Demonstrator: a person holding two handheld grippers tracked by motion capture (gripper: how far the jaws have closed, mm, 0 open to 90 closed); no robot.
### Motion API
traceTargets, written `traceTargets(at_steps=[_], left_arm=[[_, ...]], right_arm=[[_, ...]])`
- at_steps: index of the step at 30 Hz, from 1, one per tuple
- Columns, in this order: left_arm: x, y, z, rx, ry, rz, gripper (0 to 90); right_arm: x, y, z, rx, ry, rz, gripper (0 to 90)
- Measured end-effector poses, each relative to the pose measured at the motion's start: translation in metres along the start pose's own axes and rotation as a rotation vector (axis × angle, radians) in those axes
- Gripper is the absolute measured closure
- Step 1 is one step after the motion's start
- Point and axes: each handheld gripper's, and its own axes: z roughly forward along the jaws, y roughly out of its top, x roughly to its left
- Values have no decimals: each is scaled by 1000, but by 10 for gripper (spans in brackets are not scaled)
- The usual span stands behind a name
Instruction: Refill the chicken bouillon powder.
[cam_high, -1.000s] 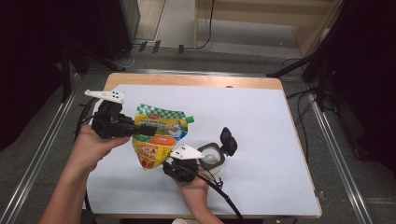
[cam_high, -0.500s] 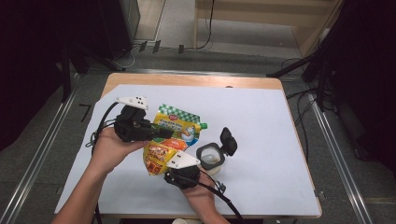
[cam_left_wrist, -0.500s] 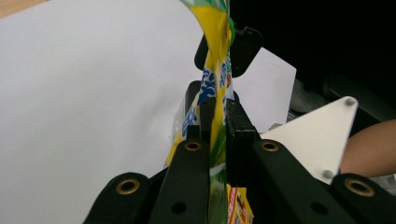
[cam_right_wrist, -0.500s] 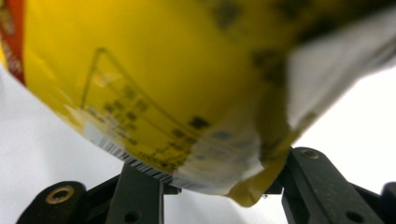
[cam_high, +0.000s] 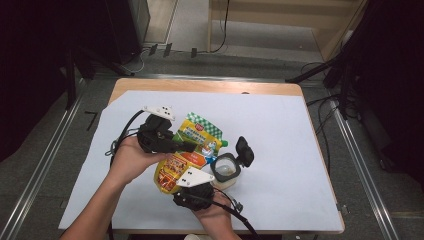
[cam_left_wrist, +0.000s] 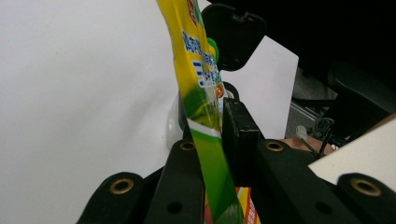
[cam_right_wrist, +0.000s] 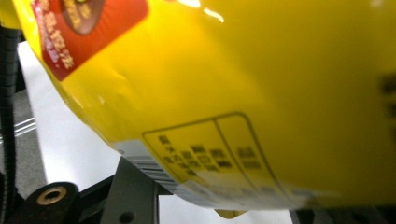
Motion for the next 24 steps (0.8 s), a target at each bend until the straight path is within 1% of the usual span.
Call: traceTargets(at_steps=[3, 5, 7, 9, 11, 14, 16, 17, 18, 20, 21, 22, 24], left_arm=[[-2, 0, 3, 6, -6, 5, 858], [-2, 0, 5, -2, -18, 4, 852], [-2, -1, 7, 1, -19, 12, 851], [-2, 0, 11, 12, -11, 12, 846], [-2, 1, 14, 18, -13, 6, 840], [-2, 2, 18, 30, -21, -12, 834], [-1, 2, 21, 52, -27, -52, 830], [-1, 2, 22, 52, -25, -59, 831], [-1, 2, 23, 56, -30, -67, 833], [-1, 2, 25, 61, -27, -67, 831], [-1, 2, 25, 72, -24, -75, 822], [-1, 3, 26, 81, -25, -86, 822], [0, 3, 29, 91, -25, -111, 795]], right_arm=[[2, 1, -4, 1, 21, 14, 584], [3, 1, -8, -5, 44, 20, 577], [3, 1, -9, -6, 40, 15, 576], [3, 0, -10, 4, 47, 19, 575], [3, 0, -11, 0, 50, 23, 571], [6, 0, -13, 3, 55, 17, 565], [7, 2, -14, 0, 60, 4, 571], [8, 2, -14, -1, 65, 2, 568], [9, 3, -14, 2, 71, 9, 567], [9, 3, -15, -3, 81, 11, 566], [10, 4, -15, 1, 91, 15, 564], [10, 4, -15, 1, 91, 15, 564], [11, 5, -15, 3, 111, 25, 561]])
